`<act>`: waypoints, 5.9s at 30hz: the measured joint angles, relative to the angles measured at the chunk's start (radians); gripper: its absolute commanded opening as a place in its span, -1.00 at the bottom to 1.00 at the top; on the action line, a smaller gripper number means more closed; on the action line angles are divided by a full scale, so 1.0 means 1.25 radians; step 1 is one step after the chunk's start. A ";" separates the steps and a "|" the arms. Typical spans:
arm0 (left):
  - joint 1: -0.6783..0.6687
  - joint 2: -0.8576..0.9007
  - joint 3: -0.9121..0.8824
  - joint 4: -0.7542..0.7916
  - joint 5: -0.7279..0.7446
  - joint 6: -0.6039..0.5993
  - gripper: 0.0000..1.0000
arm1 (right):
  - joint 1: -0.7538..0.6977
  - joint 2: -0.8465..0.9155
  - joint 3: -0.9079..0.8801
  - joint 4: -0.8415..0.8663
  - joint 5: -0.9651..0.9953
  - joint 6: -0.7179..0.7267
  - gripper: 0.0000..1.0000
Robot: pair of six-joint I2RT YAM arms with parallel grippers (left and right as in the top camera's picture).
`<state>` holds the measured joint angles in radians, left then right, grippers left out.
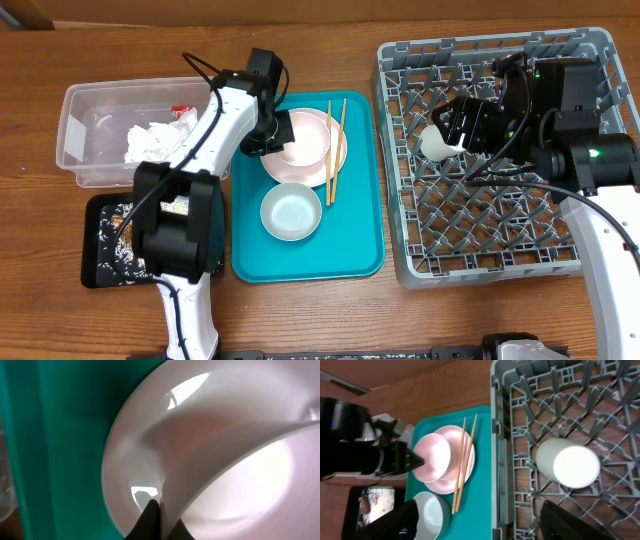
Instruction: Sort waste into correct bins and load items into the dishwasher
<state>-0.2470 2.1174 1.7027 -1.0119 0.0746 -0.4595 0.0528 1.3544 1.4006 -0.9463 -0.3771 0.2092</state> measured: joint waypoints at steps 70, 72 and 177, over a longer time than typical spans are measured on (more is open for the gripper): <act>-0.148 -0.187 0.016 -0.034 0.114 0.082 -0.92 | 0.240 0.179 0.000 0.017 0.099 0.036 -0.57; -0.148 -0.187 0.016 -0.034 0.118 0.080 -0.92 | 0.240 0.179 0.000 0.018 0.098 0.039 -0.57; -0.024 -0.180 0.015 -0.015 0.696 0.266 -0.21 | -0.110 0.468 0.000 0.659 0.995 -0.230 -0.92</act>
<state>-0.2771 1.8919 1.7214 -1.0309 0.9447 -0.1272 -0.0841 1.9392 1.4006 -0.1230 0.8669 -0.0788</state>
